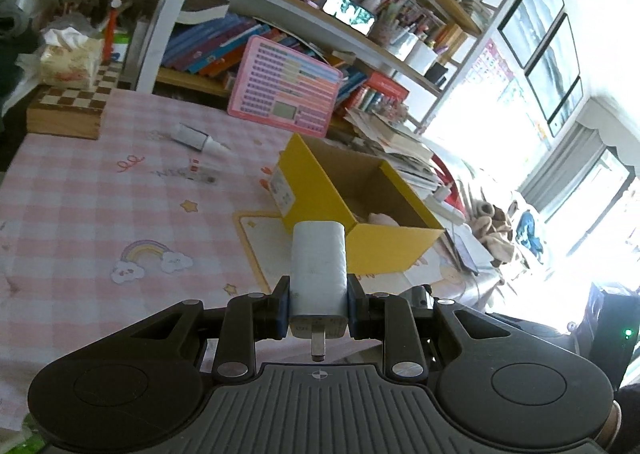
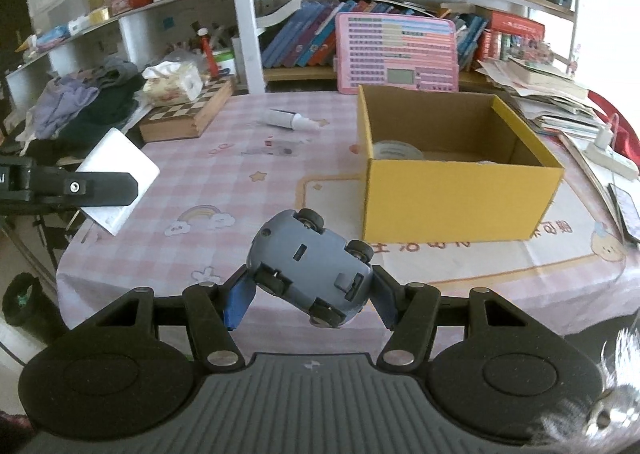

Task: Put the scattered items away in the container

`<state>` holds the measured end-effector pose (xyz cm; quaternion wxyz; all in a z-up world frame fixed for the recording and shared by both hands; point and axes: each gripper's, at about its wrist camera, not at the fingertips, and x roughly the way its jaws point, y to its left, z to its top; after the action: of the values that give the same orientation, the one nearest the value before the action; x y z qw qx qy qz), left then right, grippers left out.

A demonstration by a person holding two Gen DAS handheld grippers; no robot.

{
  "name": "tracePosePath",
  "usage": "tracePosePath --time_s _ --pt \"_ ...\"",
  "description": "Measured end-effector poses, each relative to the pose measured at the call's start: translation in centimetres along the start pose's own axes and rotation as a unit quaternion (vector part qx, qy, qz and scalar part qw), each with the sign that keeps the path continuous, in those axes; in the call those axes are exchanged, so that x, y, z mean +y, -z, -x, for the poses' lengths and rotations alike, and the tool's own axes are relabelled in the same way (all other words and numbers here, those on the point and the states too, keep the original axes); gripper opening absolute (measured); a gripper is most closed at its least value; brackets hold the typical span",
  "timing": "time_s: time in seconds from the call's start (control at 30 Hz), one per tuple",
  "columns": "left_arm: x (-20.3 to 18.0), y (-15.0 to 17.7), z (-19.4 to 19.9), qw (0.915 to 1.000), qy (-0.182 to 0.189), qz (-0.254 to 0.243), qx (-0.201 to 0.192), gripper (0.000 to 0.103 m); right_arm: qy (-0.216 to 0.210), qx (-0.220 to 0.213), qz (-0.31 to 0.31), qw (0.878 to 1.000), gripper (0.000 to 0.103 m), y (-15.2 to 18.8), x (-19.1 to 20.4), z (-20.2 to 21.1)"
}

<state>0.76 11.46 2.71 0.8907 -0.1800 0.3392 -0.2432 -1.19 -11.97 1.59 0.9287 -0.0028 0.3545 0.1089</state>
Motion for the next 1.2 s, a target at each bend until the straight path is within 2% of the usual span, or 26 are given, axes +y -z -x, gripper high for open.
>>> tracePosePath --time_s 0.5,1.2 --pt "-3.1 0.0 -2.8 0.9991 0.027 -0.024 0.024 0.025 0.029 0.004 -0.035 0.999 0.059 1.0 -3.5 1.1" --pt "-7.5 -1.3 -9.0 0.9941 0.071 -0.059 0.056 0.025 0.069 0.012 -0.075 0.995 0.059 1.4 -9.9 1.4"
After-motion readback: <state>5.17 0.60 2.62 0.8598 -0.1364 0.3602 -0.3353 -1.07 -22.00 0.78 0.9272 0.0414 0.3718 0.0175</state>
